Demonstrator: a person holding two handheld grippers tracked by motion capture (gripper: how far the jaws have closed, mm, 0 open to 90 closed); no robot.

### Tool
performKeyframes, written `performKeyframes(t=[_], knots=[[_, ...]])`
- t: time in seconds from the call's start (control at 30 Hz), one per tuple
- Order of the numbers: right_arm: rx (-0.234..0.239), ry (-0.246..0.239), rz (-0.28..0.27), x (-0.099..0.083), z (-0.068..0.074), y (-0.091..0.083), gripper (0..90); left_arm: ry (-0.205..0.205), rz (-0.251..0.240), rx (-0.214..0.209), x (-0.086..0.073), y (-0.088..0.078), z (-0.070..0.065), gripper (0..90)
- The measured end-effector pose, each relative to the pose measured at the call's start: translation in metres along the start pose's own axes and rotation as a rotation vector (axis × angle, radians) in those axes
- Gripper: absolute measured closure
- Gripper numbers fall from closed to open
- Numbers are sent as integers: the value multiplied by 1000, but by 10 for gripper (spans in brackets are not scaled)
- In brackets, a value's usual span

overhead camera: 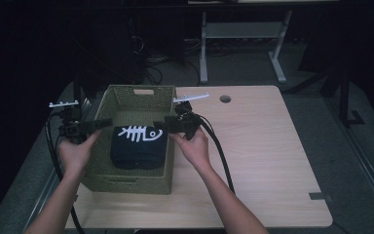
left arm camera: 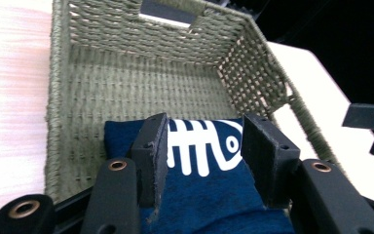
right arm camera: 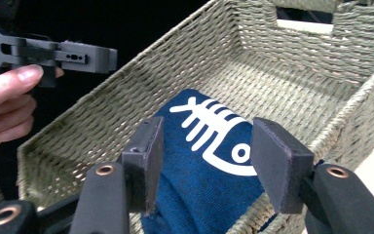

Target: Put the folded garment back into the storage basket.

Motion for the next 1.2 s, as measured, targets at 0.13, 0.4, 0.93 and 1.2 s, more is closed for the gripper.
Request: performKeyframes(t=[0.13,0.4,0.93,1.2], knots=[[36,-11,-10,0,-5,-4,420,4,-17,-14,0,-2,-4,510],[81,-14,-10,-1,-18,-11,357,13,-14,-44,-8,3,-13,437],[130,2,-53,-14,-42,-40,314,64,-68,-140,-17,11,-41,380],[102,23,-68,-18,-60,-56,275,83,-75,-167,-20,24,-57,345]])
Point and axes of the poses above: each handheld gripper's, and its own axes: y roughly forward along the jaws, x roughly out of its top, z roughly to its left, the point moved 1 cm from there along y, roughly forward along the jaws, and after that the axes turned 13 degrees about -x, right-handed, at the moved point
